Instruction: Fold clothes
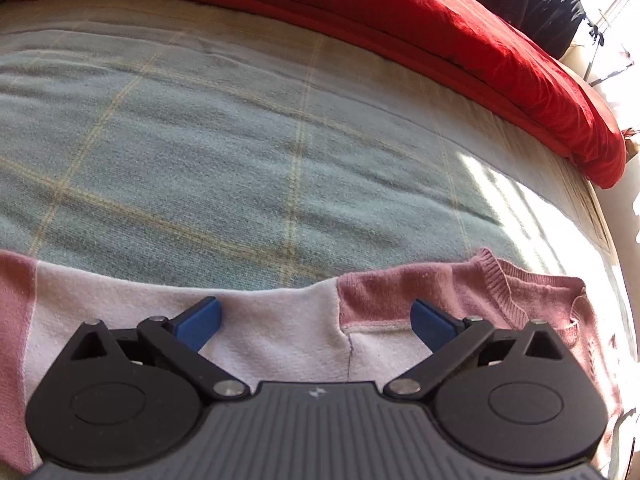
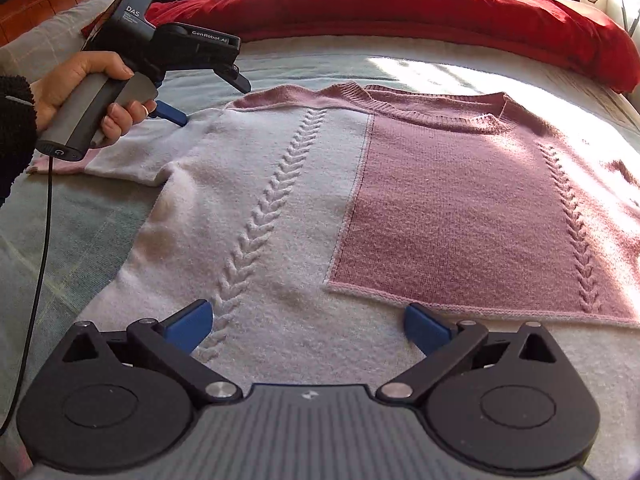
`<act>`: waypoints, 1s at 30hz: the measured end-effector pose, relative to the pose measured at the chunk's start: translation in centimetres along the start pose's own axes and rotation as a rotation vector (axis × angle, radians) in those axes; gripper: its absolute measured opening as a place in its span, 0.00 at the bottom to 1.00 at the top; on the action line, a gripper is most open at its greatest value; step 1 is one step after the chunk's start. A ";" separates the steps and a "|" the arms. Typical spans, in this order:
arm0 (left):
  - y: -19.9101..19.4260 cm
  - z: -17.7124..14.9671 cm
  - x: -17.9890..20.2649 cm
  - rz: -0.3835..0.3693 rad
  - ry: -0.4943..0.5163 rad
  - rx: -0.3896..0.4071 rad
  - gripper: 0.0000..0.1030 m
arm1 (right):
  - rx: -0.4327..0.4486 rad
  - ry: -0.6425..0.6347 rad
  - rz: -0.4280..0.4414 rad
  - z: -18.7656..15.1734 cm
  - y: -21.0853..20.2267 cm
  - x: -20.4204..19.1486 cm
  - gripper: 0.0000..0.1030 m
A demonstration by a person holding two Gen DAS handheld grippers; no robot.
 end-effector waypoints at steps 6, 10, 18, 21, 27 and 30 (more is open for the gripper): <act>-3.2 0.1 -1.3 -0.024 -0.086 0.017 0.96 | 0.009 0.025 0.016 0.2 -0.9 0.0 1.00; -6.0 -3.2 0.5 -0.149 -0.011 -0.010 0.97 | 0.022 0.049 0.027 0.5 -1.8 0.1 1.00; -7.8 -4.5 -8.4 -0.047 -0.191 0.047 0.97 | 0.040 0.043 0.024 0.6 -3.7 0.0 1.00; -10.4 -4.2 -13.0 -0.005 -0.269 0.133 0.96 | 0.045 0.057 0.012 0.8 -3.9 0.3 1.00; -13.6 -3.4 -18.4 0.082 -0.380 0.196 0.95 | 0.044 0.069 0.019 0.9 -3.7 -0.1 1.00; -12.8 -1.9 -16.1 0.019 -0.314 0.180 0.95 | 0.045 0.057 0.011 0.9 -3.5 -0.6 1.00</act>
Point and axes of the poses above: each gripper's, at about its wrist camera, not at the fingertips, and y roughly the way its jaws point, x to its right, z to its top, the point moved 9 cm from there along y, roughly the way its jaws point, and after that the axes turned 7 degrees about -z, right-handed, at the moved point
